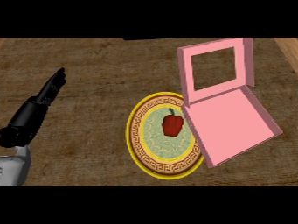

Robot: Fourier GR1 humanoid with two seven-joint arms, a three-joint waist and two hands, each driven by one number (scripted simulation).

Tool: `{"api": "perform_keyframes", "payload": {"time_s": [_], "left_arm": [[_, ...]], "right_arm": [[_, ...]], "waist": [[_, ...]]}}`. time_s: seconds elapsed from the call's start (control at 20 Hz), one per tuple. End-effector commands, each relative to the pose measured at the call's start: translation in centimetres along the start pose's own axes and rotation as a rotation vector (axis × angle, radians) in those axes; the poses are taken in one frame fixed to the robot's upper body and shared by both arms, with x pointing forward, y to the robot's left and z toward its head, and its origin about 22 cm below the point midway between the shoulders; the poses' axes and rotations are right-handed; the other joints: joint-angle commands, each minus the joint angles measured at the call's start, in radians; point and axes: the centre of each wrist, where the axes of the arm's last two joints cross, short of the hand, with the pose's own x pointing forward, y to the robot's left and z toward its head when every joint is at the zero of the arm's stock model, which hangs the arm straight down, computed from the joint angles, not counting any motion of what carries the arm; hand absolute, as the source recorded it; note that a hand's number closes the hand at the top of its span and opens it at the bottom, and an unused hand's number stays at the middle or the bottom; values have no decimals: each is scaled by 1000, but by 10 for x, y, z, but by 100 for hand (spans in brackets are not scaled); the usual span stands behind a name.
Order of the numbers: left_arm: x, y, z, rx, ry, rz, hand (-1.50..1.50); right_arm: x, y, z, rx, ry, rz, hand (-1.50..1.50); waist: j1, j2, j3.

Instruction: Pick the can from the plate and place it in the cardboard box

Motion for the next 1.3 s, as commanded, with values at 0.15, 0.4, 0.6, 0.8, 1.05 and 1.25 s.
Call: {"api": "perform_keyframes", "payload": {"time_s": [0.15, 0.4, 0.6, 0.8, 1.05, 1.25], "left_arm": [[8, -10, -3, -19, -29, 11, 0], [16, -5, -6, -48, -46, 0, 0], [23, -15, -14, -54, -46, -9, 0], [10, -4, -15, -71, -49, -17, 0], [20, -15, -25, -71, -42, 2, 0], [26, -20, -27, -84, -59, 2, 0]], "right_arm": [[-1, -51, 48, -135, 166, -56, 150], [-41, -87, 77, -195, 263, -60, 150], [-83, -148, 118, -138, 315, 37, 150], [-110, -184, 125, 114, 432, 35, 150], [-156, -183, 153, 261, 455, -12, 150], [-171, -185, 145, 423, 483, 45, 150]], "waist": [[25, 13, -2], [57, 12, -5], [66, 8, -5], [88, 12, -9], [97, 11, -7], [104, 11, -7]]}}
